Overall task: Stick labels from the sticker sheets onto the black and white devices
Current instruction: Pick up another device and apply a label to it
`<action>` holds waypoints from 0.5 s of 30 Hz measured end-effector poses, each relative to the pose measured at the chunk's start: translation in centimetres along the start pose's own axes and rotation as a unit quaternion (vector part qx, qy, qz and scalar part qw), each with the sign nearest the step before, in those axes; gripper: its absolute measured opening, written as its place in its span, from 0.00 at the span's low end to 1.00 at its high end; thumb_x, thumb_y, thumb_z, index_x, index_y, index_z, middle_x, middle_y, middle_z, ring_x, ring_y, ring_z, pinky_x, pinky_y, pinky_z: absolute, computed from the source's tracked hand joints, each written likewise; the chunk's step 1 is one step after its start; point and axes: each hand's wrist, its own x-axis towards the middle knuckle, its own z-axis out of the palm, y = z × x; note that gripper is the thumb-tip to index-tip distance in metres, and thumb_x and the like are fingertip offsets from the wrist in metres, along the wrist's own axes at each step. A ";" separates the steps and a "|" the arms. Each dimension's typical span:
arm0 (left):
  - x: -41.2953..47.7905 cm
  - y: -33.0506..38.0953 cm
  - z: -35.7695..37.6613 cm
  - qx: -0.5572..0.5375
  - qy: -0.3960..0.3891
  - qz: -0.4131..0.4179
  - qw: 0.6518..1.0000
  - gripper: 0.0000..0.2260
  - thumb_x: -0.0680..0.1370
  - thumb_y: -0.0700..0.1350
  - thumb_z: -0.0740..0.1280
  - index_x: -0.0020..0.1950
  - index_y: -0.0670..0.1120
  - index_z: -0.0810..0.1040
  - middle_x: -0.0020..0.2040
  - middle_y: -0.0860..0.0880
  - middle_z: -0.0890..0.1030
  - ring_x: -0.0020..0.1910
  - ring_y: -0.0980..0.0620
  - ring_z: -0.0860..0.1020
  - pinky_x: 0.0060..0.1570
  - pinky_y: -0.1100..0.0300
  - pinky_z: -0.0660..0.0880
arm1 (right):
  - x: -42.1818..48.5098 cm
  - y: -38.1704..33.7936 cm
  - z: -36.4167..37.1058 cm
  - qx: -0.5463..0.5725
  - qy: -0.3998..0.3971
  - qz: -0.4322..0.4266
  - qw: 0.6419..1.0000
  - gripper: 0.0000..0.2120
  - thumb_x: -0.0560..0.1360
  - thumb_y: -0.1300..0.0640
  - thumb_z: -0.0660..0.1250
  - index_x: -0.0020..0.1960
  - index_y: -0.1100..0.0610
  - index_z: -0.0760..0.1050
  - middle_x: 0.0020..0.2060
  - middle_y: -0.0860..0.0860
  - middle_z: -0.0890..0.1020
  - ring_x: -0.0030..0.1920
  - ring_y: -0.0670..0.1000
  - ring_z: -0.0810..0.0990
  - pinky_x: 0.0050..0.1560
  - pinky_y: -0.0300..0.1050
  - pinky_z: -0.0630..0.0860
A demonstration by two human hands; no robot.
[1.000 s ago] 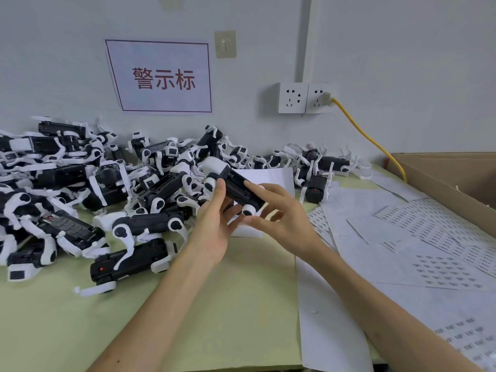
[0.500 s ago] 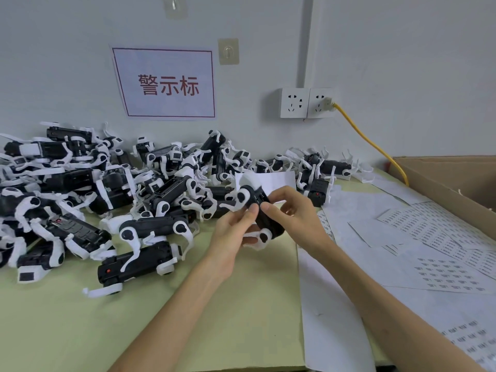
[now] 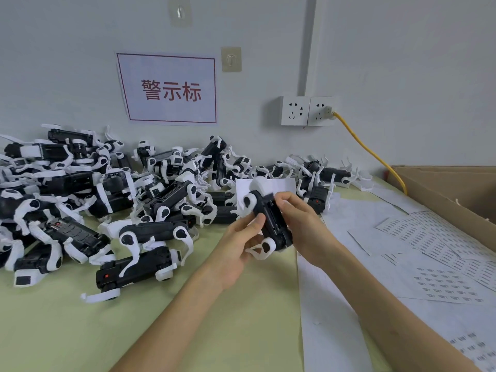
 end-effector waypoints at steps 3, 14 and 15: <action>0.3 0.2 -0.3 -0.053 0.030 0.042 0.997 0.14 0.77 0.52 0.69 0.61 0.50 0.84 0.58 0.46 0.85 0.53 0.50 0.84 0.44 0.60 0.81 | 0.1 0.2 0.4 -0.049 0.019 -0.039 0.998 0.17 0.82 0.63 0.64 0.65 0.48 0.81 0.57 0.49 0.85 0.55 0.51 0.83 0.51 0.45 0.80; 0.8 1.1 -1.5 -0.109 0.117 0.068 0.985 0.15 0.80 0.52 0.66 0.60 0.44 0.81 0.52 0.46 0.87 0.46 0.52 0.85 0.38 0.61 0.80 | 0.1 0.7 0.7 -0.095 0.035 -0.047 0.994 0.14 0.80 0.66 0.63 0.52 0.54 0.86 0.55 0.48 0.86 0.53 0.48 0.84 0.50 0.44 0.75; 0.9 1.2 -1.8 -0.126 0.121 0.062 0.983 0.15 0.80 0.52 0.67 0.59 0.43 0.82 0.52 0.46 0.87 0.46 0.51 0.85 0.38 0.61 0.80 | 0.1 0.7 0.6 -0.099 0.056 -0.046 0.992 0.13 0.80 0.65 0.63 0.50 0.55 0.86 0.53 0.49 0.87 0.49 0.48 0.84 0.48 0.44 0.74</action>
